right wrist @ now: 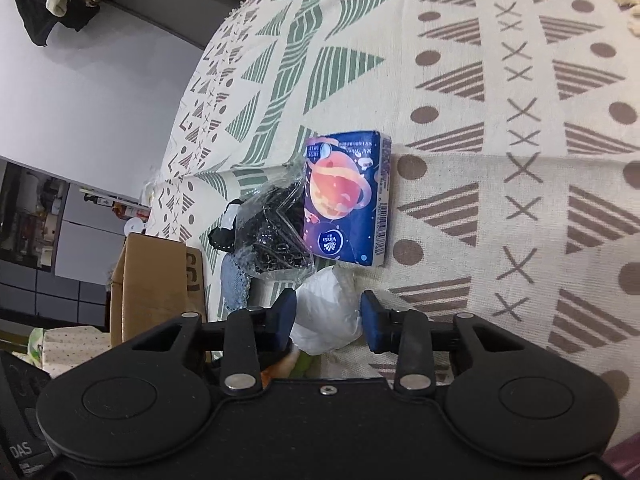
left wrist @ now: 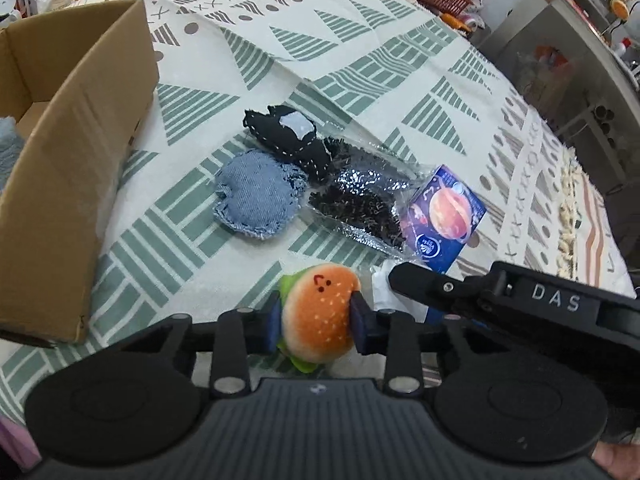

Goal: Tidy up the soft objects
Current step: 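Grasp the orange burger plush with the left gripper while the right grasps the white wrapped item, then carry the burger plush and white item toward the box with both grippers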

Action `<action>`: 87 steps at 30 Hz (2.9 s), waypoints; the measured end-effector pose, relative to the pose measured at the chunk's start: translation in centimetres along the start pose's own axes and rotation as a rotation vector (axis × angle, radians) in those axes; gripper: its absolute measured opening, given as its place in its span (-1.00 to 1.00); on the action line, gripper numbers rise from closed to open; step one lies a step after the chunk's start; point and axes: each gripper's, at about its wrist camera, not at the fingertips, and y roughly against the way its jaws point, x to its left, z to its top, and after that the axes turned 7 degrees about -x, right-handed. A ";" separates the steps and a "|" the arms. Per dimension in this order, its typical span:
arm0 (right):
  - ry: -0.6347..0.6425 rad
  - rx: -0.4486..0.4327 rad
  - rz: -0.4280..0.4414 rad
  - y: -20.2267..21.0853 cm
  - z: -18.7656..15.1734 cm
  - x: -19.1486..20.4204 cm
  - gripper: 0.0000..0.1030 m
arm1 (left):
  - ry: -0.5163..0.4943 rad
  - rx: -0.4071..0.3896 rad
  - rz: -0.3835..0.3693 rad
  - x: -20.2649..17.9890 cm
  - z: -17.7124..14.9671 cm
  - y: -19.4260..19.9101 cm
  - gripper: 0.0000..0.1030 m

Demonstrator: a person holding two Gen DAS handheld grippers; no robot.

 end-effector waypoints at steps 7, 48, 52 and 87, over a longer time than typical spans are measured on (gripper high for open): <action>0.009 -0.038 -0.019 1.6 -0.5 0.2 -0.32 | -0.008 -0.044 -0.014 0.1 0.0 1.8 -0.36; 0.234 -0.241 -0.082 9.1 -4.6 11.4 -0.33 | 0.051 -0.282 -0.052 5.9 1.9 13.3 -0.35; 0.256 -0.248 -0.057 8.9 -4.9 12.7 -0.33 | 0.057 -0.298 -0.044 6.7 2.2 14.0 -0.35; 0.350 -0.129 0.054 0.5 -7.0 22.2 -0.32 | 0.341 -0.248 0.157 16.0 3.8 12.1 -0.02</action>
